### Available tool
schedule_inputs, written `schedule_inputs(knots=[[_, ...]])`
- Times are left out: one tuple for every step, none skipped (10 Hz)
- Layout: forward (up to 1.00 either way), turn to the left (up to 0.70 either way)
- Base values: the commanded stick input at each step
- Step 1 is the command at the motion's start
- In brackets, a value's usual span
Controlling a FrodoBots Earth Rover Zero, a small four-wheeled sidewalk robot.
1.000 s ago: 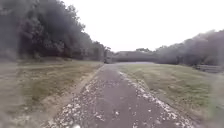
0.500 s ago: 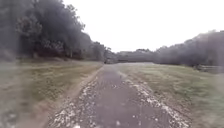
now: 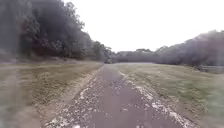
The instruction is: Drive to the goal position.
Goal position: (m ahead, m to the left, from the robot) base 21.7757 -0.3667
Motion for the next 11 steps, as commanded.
schedule_inputs(knots=[[0.45, -0.27], [0.45, -0.11], [0.45, -0.07], [0.45, -0.24], [0.45, -0.12], [0.45, 0.0], [0.45, 0.0], [0.45, 0.0], [0.45, 0.0], [0.45, 0.0], [0.45, 0.0]])
